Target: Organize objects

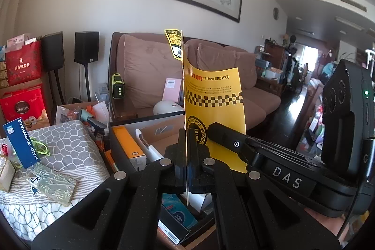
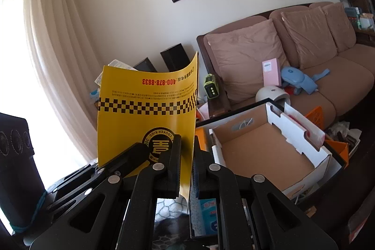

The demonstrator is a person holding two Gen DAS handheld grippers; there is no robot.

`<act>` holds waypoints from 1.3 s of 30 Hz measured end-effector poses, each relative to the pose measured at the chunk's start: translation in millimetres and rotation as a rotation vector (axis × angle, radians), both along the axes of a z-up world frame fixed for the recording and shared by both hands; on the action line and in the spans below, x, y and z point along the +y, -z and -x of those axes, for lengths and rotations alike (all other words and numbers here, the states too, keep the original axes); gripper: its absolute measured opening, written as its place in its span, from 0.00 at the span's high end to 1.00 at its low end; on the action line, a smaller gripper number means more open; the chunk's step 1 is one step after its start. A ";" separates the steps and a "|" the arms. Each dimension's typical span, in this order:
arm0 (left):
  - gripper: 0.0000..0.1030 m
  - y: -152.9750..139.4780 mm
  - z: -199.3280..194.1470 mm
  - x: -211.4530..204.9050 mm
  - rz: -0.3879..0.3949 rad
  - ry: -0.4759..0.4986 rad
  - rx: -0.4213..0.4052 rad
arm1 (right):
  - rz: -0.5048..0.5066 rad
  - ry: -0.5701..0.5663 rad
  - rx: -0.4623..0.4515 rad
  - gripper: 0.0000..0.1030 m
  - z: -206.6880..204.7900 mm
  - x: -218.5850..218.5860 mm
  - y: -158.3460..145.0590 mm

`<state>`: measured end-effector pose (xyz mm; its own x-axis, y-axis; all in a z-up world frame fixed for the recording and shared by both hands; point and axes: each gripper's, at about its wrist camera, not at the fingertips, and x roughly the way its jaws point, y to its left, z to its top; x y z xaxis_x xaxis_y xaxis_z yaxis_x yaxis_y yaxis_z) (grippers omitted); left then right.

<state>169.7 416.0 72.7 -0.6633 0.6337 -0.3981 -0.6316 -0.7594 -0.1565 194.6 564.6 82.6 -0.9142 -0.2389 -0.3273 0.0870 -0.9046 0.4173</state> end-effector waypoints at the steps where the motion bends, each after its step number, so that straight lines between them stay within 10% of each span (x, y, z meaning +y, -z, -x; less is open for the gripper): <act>1: 1.00 0.0 0.4 0.6 -0.001 0.001 -0.001 | -0.003 0.004 -0.001 0.92 -0.1 0.3 -0.4; 39: 1.00 9.5 4.4 33.7 -0.003 0.065 -0.046 | 0.000 0.086 -0.040 0.94 4.5 30.2 10.0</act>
<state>165.3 449.7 63.2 -0.6017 0.6762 -0.4252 -0.6716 -0.7164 -0.1889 190.1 594.9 72.6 -0.9175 -0.1601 -0.3640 -0.0077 -0.9081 0.4187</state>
